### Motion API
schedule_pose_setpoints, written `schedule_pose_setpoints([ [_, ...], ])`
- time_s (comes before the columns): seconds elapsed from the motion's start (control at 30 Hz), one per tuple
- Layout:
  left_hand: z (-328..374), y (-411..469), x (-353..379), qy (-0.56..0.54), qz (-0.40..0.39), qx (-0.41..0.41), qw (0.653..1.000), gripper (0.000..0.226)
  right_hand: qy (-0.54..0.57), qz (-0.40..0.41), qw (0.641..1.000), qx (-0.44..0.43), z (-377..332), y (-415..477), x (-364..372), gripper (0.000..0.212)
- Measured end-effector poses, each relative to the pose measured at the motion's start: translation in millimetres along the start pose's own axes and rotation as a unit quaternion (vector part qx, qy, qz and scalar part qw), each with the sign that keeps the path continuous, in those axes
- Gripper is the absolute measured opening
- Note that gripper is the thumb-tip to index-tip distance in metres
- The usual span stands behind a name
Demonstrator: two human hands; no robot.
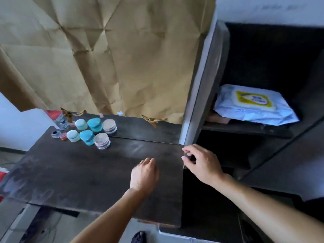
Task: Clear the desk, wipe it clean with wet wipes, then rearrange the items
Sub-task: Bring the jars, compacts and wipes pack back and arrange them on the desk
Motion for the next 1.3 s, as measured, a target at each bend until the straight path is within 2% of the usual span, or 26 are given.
schedule_pose_setpoints([
  [0.17,114,-5,-48,-0.081,0.106,0.159,0.978,0.01,0.006,0.143,0.989,-0.033,18,-23,-108,0.015],
  [0.27,166,5,-80,-0.12,0.175,0.217,0.953,0.02,-0.07,0.235,0.969,-0.032,34,-17,-172,0.02],
  [0.33,192,18,-97,-0.138,0.204,0.24,0.939,0.024,-0.133,0.244,0.961,0.004,51,-6,-204,0.033],
  [0.37,204,26,-104,-0.138,0.211,0.247,0.936,0.027,-0.156,0.221,0.962,0.028,60,1,-215,0.043],
  [0.43,222,46,-112,-0.118,0.206,0.236,0.942,0.033,-0.199,0.134,0.967,0.081,77,15,-223,0.069],
  [0.5,235,70,-115,-0.11,0.163,0.183,0.963,0.039,-0.231,0.029,0.963,0.135,93,25,-219,0.088],
  [0.57,241,90,-116,-0.131,0.107,0.111,0.979,0.042,-0.246,-0.035,0.956,0.156,106,29,-211,0.088],
  [0.63,245,106,-113,-0.143,0.054,0.06,0.986,0.044,-0.236,-0.011,0.962,0.135,110,30,-208,0.073],
  [0.7,247,117,-111,-0.152,0.007,0.027,0.988,0.048,-0.205,0.065,0.972,0.097,107,25,-209,0.056],
  [0.8,251,123,-118,-0.212,-0.005,0.009,0.977,0.049,-0.161,0.163,0.973,0.026,98,17,-213,0.04],
  [0.9,258,122,-136,-0.32,0.028,0.024,0.947,0.045,-0.132,0.232,0.963,-0.041,85,17,-230,0.037],
  [1.07,249,110,-158,-0.499,0.04,-0.035,0.865,0.05,-0.13,0.299,0.939,-0.113,62,-2,-254,0.035],
  [1.13,244,97,-153,-0.544,-0.005,-0.064,0.836,0.052,-0.129,0.301,0.934,-0.142,54,-15,-255,0.033],
  [1.23,242,65,-135,-0.643,-0.13,-0.072,0.752,0.047,-0.109,0.281,0.939,-0.167,45,-38,-245,0.031],
  [1.3,234,43,-122,-0.682,-0.155,-0.082,0.71,0.049,-0.09,0.266,0.944,-0.173,40,-54,-232,0.029],
])
Point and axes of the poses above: each hand's wrist, its own y-axis towards the middle knuckle, its own x-axis out of the palm, z = x × y, the point moved 5 cm from there along y, towards the middle knuckle, and after that the axes turned 6 degrees about -z, right-handed, at the moved point
